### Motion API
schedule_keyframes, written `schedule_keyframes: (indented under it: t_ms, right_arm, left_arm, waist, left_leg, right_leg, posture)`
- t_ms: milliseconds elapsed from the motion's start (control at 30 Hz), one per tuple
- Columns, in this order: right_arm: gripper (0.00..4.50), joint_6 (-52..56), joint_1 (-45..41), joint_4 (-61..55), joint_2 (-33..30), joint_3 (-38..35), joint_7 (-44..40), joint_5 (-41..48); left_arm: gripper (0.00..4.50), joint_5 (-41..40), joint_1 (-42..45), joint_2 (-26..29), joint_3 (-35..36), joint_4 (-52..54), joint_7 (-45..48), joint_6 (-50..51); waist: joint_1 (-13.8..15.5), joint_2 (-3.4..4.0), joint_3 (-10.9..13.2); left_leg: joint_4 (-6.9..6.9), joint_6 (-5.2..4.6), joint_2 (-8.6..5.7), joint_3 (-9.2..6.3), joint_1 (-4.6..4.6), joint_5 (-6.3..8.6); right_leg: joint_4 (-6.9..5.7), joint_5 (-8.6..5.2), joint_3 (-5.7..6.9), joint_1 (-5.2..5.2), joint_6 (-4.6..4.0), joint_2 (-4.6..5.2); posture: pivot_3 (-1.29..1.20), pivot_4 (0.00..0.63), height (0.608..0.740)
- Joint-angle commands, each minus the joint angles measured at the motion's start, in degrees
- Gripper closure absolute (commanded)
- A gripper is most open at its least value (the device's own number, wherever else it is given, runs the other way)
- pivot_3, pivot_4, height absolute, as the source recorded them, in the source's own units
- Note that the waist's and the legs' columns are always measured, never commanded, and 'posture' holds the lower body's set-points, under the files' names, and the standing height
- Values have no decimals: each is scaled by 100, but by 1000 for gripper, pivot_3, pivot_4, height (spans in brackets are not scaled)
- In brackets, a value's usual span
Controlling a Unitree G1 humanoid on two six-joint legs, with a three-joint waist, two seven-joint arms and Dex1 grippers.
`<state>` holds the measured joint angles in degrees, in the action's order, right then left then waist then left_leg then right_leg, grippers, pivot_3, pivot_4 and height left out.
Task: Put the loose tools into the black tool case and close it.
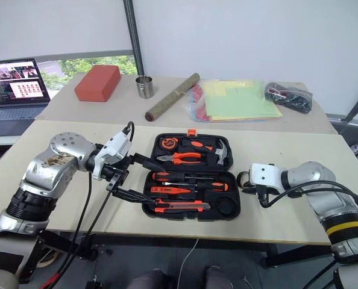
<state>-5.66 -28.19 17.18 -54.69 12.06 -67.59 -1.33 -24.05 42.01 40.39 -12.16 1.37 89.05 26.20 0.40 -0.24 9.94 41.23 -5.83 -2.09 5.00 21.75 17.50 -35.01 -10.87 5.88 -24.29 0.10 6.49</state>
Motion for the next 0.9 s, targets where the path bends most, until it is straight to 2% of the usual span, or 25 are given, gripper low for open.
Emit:
schedule_keyframes:
  t_ms: [33,200,333,467,667,733,767,900]
  right_arm:
    - [4442,141,362,-479,-507,-534,-301,337]
    - [4442,1890,1308,-2337,-952,-1399,-802,1884]
    - [4442,3145,1645,-3766,-793,-1597,-446,2786]
    - [4442,3732,1543,-4463,-466,-1225,75,2842]
    - [4442,3755,1492,-4227,-504,-648,242,2181]
    - [3737,3777,1565,-4279,-645,-578,74,2178]
    - [3588,3791,1591,-4310,-701,-564,13,2187]
    - [2168,3849,1632,-4500,-950,-656,-213,2335]
  left_arm:
    - [0,34,110,37,5,2,69,-150]
    - [0,90,104,68,-74,-54,214,-268]
    - [0,130,16,70,-120,-19,289,-357]
    - [0,130,29,15,-161,5,279,-352]
    - [0,172,105,-42,-185,-83,284,-401]
    - [0,184,126,-48,-181,-92,281,-400]
    - [0,188,132,-49,-177,-92,281,-397]
    - [0,203,142,-18,-149,-115,287,-411]
  waist:
    - [27,4,2]
    - [12,14,9]
    - [-6,14,9]
    - [29,14,10]
    - [104,14,10]
    - [102,14,10]
    - [101,14,10]
    - [79,14,10]
  left_leg:
    - [-1,-1,0,-1,2,-1]
    - [-5,-42,2,-5,7,-23]
    - [-7,-19,15,-5,-5,-11]
    - [-4,16,20,-6,2,5]
    - [8,13,3,-8,37,5]
    - [8,9,0,-8,41,3]
    - [8,-22,0,-8,42,-14]
    - [4,-38,4,-8,39,-23]
  right_leg:
    - [1,0,3,0,0,1]
    - [4,-1,9,-3,-2,2]
    - [1,-1,8,-1,-15,2]
    - [1,-1,7,-9,-17,5]
    - [1,3,6,-30,-10,11]
    - [2,4,7,-32,-8,10]
    - [2,4,7,-32,-8,7]
    - [3,3,10,-31,-8,3]
  posture:
    - [0,150,736]
    - [0,150,736]
    - [0,150,736]
    - [0,150,736]
    - [0,150,736]
    - [0,150,736]
    - [0,150,736]
    - [0,150,736]
